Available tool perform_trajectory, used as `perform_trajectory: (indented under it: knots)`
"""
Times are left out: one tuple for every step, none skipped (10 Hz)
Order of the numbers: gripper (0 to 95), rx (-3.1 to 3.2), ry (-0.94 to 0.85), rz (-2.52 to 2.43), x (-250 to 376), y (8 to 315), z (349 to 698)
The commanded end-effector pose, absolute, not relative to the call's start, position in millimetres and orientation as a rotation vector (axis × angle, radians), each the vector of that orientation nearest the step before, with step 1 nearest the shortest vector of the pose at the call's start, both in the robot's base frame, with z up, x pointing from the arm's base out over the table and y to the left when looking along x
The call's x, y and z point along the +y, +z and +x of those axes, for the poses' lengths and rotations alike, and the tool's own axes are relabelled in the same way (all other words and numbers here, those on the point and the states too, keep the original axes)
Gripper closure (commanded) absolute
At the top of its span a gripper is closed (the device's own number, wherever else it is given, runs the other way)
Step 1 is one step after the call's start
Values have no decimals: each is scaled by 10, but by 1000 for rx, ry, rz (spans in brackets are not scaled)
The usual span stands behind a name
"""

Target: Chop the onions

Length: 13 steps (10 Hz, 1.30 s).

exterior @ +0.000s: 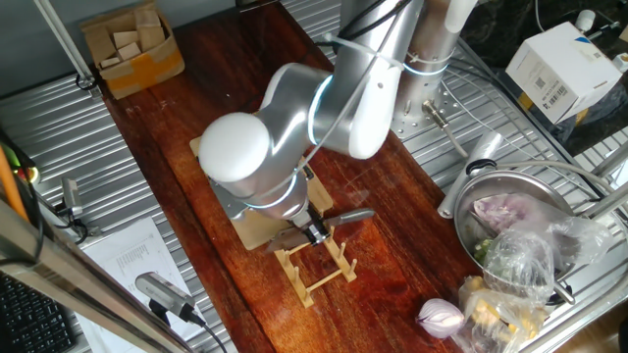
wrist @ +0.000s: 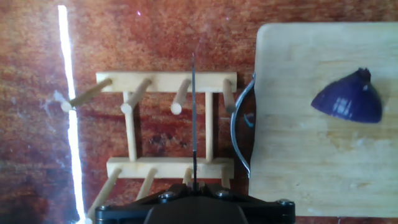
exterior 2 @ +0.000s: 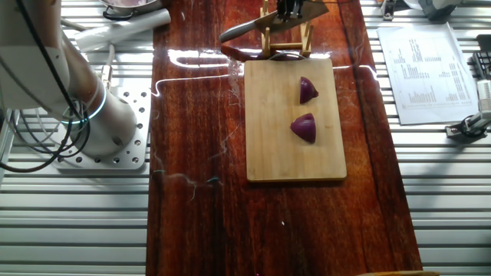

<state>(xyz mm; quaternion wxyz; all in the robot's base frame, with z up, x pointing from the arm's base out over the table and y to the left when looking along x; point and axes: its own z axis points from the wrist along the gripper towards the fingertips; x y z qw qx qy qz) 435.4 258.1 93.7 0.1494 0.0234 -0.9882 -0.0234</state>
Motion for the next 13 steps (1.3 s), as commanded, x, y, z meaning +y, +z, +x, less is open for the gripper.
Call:
perform_trajectory:
  knots:
    - [950, -2830, -74, 70, 2579, 935, 4324]
    - [950, -2820, -74, 65, 2579, 927, 4306]
    - [950, -2820, -76, 70, 2580, 916, 4289]
    - [950, -2820, -74, 72, 2598, 894, 4265]
    - [950, -2823, -72, 67, 2620, 876, 4264]
    - [950, -2831, -63, 65, 2640, 836, 4288]
    - [950, -2836, -56, 70, 2642, 819, 4306]
    - [950, -2848, -48, 67, 2646, 811, 4356]
    - [950, -2849, -43, 63, 2649, 820, 4388]
    - [760, -2851, -36, 62, 2653, 833, 4426]
    - [760, -2863, -30, 48, 2657, 837, 4461]
    - [760, -2865, -27, 45, 2659, 837, 4475]
    - [570, -2870, -25, 47, 2660, 837, 4491]
